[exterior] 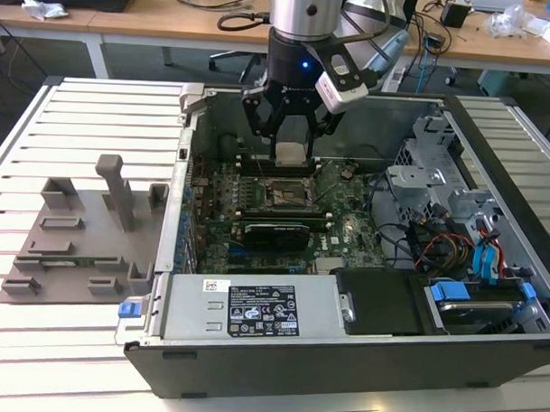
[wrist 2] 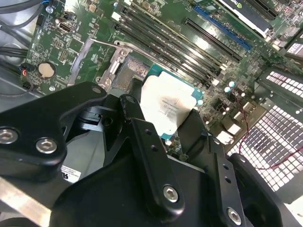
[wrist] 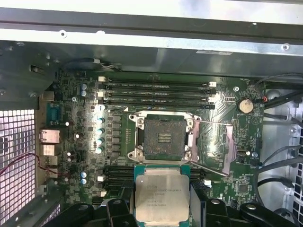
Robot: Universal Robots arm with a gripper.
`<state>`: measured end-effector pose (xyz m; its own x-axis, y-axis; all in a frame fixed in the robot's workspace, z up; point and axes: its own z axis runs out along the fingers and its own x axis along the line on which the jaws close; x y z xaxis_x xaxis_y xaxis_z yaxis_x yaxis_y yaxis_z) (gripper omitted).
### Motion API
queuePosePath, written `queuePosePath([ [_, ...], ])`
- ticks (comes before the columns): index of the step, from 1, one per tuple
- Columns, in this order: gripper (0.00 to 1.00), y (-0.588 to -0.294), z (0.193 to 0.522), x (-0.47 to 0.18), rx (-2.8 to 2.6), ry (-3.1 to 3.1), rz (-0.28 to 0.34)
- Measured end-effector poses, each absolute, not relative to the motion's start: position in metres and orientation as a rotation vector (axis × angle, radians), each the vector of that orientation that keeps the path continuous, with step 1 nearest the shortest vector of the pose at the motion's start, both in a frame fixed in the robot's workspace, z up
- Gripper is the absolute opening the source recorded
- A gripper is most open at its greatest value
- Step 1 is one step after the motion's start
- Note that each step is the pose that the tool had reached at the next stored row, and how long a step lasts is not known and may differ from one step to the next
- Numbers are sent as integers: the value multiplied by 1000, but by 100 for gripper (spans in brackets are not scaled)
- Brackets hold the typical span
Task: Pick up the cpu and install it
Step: 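Pick up the cpu and move it towards the insertion slot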
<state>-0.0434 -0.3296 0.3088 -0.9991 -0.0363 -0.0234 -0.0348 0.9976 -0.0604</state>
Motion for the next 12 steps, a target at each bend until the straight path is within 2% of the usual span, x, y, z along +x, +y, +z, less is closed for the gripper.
queuePosePath([
  [12,55,-330,308,-43,-55,3115,-97],
])
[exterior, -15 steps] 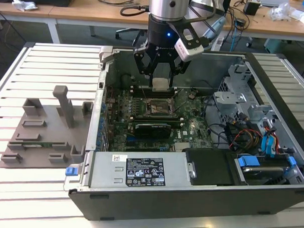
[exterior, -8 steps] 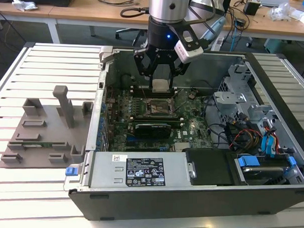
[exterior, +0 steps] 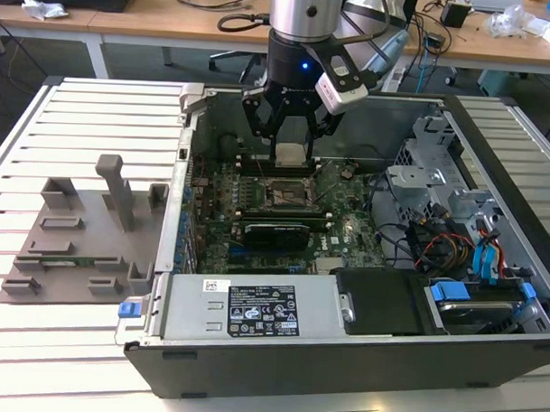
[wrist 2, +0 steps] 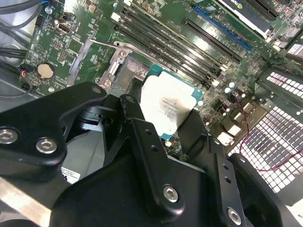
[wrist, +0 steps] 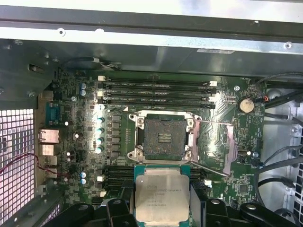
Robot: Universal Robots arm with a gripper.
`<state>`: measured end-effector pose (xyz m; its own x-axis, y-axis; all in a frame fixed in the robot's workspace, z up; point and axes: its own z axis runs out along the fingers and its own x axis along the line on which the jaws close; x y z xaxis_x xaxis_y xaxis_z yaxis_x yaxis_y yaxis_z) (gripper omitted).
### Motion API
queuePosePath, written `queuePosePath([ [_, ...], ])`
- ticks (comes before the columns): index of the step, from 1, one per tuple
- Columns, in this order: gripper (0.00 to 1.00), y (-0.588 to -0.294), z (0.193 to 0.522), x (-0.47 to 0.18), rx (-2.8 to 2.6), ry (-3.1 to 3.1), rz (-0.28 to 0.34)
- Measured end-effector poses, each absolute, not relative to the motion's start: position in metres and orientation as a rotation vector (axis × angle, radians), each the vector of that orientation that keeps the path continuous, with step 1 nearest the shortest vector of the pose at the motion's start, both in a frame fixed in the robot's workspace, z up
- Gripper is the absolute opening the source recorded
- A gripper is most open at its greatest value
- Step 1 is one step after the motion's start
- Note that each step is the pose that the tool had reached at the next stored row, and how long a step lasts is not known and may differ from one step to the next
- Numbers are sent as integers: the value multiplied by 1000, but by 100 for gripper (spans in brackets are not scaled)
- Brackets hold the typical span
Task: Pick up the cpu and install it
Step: 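Pick up the cpu and move it towards the insertion slot, then place the cpu into insertion slot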
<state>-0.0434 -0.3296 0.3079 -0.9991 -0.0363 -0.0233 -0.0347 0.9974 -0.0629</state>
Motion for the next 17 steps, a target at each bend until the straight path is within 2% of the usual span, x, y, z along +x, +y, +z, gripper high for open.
queuePosePath([
  [5,55,-330,308,-43,-54,3115,-98],
  [17,55,-330,307,-43,333,3105,-107],
])
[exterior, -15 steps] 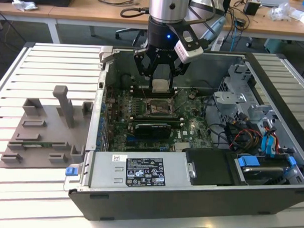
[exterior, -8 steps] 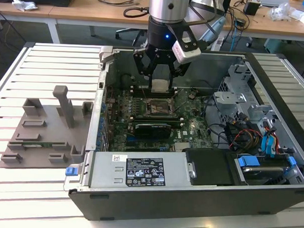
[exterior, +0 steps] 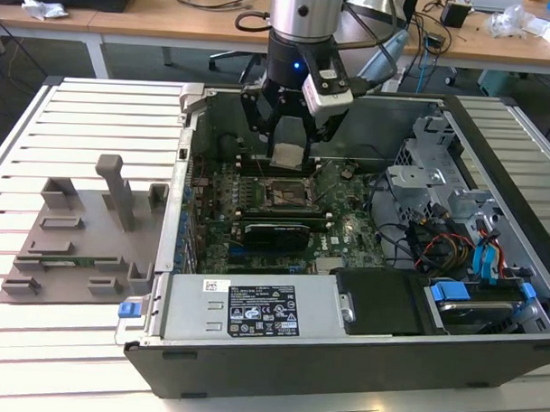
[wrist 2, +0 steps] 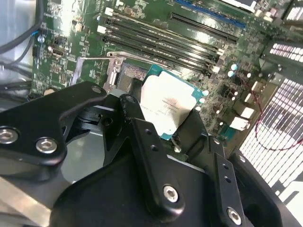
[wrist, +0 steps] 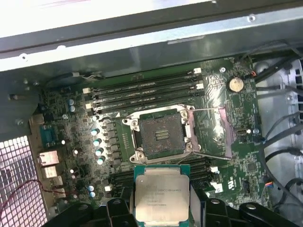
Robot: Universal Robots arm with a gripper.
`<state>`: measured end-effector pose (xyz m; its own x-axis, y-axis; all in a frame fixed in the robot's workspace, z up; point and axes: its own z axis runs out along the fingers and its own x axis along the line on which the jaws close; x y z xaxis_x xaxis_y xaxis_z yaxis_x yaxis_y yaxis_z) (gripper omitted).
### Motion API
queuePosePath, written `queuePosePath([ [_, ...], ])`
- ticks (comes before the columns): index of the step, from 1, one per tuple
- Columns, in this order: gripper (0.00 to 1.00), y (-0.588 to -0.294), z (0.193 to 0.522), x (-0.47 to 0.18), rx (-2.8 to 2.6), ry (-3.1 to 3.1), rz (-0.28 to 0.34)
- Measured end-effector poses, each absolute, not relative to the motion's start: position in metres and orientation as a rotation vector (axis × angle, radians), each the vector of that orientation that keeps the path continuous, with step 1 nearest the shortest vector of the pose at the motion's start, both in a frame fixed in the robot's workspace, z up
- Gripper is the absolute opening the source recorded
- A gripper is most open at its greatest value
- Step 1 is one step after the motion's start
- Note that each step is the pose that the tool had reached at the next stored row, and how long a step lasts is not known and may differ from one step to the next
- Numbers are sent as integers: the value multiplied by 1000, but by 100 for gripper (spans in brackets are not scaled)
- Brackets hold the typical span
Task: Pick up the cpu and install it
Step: 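Place the cpu into insertion slot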
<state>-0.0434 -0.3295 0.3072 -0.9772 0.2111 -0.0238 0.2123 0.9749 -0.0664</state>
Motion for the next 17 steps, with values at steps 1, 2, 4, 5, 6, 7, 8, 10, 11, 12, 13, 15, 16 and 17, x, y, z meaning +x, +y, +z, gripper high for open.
queuePosePath([
  [1,55,-330,307,-43,364,3103,-108],
  [2,55,-330,307,-43,381,3101,-108],
  [4,55,-330,307,-43,445,3093,-111],
  [5,55,-330,307,-43,463,3091,-112],
  [6,55,-330,307,-43,476,3089,-113],
  [7,55,-330,307,-43,508,3085,-115],
  [8,55,-330,307,-43,524,3082,-115],
  [10,55,-330,307,-43,569,3075,-117],
  [11,55,-330,307,-43,586,3072,-117],
  [12,55,-330,307,-43,603,3069,-118],
  [13,55,-330,307,-43,620,3067,-119],
  [15,55,-330,307,-43,660,3059,-121],
  [16,55,-330,307,-43,687,3053,-122],
  [17,55,-330,307,-43,711,3048,-123],
])
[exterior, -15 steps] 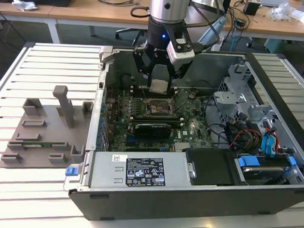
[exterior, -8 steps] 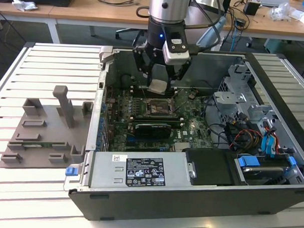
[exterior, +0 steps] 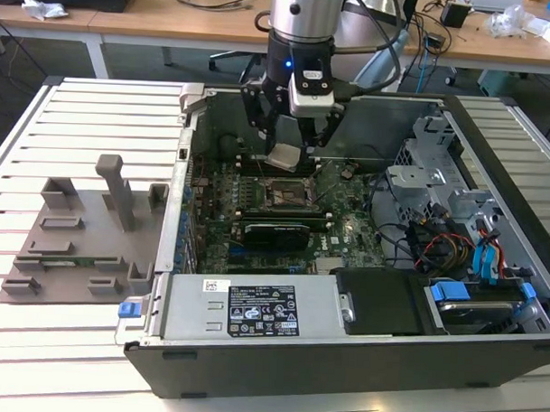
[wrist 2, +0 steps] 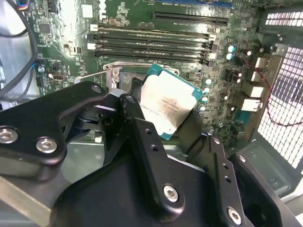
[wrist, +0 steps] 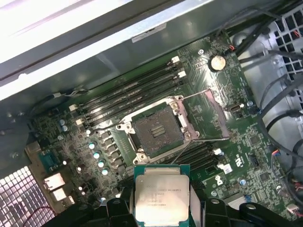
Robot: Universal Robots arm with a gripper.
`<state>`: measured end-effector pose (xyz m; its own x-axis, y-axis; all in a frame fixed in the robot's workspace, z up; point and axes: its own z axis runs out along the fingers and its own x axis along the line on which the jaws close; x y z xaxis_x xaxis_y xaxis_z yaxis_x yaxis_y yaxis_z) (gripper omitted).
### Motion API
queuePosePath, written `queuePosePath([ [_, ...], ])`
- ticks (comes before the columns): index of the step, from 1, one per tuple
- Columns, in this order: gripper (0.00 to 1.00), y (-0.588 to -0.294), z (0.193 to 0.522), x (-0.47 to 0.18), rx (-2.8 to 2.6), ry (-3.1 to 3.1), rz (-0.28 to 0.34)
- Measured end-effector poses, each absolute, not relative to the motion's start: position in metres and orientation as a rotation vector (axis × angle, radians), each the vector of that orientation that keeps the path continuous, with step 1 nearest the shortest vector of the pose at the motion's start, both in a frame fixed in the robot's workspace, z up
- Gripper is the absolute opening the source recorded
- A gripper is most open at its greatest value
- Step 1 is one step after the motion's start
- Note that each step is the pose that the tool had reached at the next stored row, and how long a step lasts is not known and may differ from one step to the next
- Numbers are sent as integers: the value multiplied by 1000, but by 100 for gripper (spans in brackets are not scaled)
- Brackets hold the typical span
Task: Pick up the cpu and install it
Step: 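Place the cpu into insertion slot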
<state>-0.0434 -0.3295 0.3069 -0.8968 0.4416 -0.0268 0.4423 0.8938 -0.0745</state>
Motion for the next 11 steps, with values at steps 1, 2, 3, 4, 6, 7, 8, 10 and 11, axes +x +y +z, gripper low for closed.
queuePosePath([
  [1,55,-330,307,-43,727,3045,-124],
  [2,55,-330,307,-43,743,3041,-126],
  [3,55,-330,307,-43,761,3037,-127],
  [4,55,-330,307,-43,775,3033,-128],
  [6,55,-330,307,-43,808,3025,-131],
  [7,55,-330,307,-43,838,3017,-134],
  [8,55,-330,307,-43,867,3010,-136],
  [10,55,-330,307,-43,898,3001,-138],
  [11,55,-330,307,-43,922,2994,-139],
])
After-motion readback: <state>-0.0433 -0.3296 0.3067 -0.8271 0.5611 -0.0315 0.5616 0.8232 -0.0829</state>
